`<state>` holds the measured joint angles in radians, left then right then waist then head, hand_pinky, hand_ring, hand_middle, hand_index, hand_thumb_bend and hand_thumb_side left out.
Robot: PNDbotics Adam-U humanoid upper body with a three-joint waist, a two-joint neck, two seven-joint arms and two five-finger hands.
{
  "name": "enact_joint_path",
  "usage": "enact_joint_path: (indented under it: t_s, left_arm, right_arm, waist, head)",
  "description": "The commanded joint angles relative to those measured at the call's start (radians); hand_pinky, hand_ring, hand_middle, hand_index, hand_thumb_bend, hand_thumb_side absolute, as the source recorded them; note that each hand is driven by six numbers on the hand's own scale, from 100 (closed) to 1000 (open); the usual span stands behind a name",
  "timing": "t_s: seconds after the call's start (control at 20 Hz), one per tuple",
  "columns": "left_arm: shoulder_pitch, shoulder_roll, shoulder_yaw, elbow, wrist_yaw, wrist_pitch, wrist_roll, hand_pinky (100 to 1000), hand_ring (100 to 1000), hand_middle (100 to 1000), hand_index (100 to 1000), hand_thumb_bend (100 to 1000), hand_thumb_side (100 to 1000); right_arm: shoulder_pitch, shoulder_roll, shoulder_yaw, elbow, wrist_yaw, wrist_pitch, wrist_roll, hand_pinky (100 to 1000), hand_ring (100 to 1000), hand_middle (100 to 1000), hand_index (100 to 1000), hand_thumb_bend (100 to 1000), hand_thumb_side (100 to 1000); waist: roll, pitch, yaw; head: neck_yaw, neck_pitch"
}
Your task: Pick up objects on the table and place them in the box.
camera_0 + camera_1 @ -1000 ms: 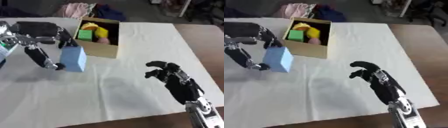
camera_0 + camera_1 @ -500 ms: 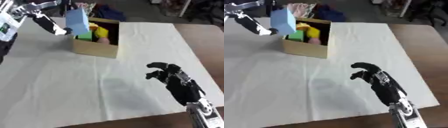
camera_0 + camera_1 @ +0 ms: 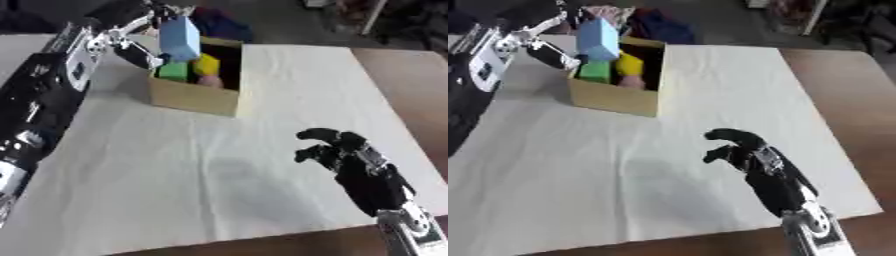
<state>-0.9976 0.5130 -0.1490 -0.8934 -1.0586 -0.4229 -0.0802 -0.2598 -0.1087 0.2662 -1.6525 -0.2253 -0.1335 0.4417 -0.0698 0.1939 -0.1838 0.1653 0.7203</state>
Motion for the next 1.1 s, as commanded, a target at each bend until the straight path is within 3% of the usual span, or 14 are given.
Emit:
enact_joint_path:
  t_s: [0.05, 0.25, 0.65, 0.75, 0.9, 1.1]
  left_arm:
    - [-0.019, 0.023, 0.016, -0.005, -0.026, -0.016, 0.002, 846, 803, 874, 947, 342, 441]
    - [-0.010, 0.053, 0.015, -0.047, 0.028, -0.035, -0.048, 882, 860, 945, 992, 335, 571]
    - [0.001, 0.068, 0.013, -0.078, 0.108, -0.029, -0.151, 897, 887, 985, 1000, 322, 658]
    - [0.004, 0.073, 0.014, -0.087, 0.126, -0.031, -0.158, 889, 879, 975, 1000, 304, 626]
    - [0.021, 0.106, 0.013, -0.142, 0.199, -0.042, -0.156, 871, 858, 947, 999, 247, 510]
    - [0.106, 0.205, 0.020, -0.327, 0.417, -0.037, -0.141, 821, 803, 888, 956, 118, 354]
  right_arm:
    - [-0.011, -0.003, -0.002, -0.012, -0.001, -0.002, 0.002, 840, 662, 803, 828, 100, 962]
    - [-0.012, -0.005, -0.004, -0.012, 0.000, -0.003, 0.001, 840, 661, 803, 828, 100, 960]
    - [-0.011, -0.006, -0.005, -0.011, 0.001, -0.005, 0.003, 841, 661, 803, 828, 100, 960]
    - [-0.009, -0.008, -0.007, -0.010, 0.002, -0.005, 0.000, 841, 661, 803, 828, 100, 961]
    - [-0.009, -0.010, -0.010, -0.010, 0.003, -0.007, -0.003, 841, 661, 802, 828, 100, 958]
    - [-0.008, -0.017, -0.018, -0.011, 0.006, -0.009, -0.009, 841, 661, 802, 828, 100, 957]
  waist:
    - [-0.007, -0.025, 0.004]
    - [-0.006, -0.028, 0.013]
    - [-0.009, -0.034, 0.020]
    - [-0.009, -0.034, 0.021]
    - [-0.005, -0.034, 0.026]
    - [0.003, -0.035, 0.038]
  head:
    - [-0.003, -0.006]
    - [-0.009, -0.007]
    - [-0.010, -0.009]
    - [-0.011, -0.008]
    - [-0.017, -0.009]
    - [-0.033, -0.012]
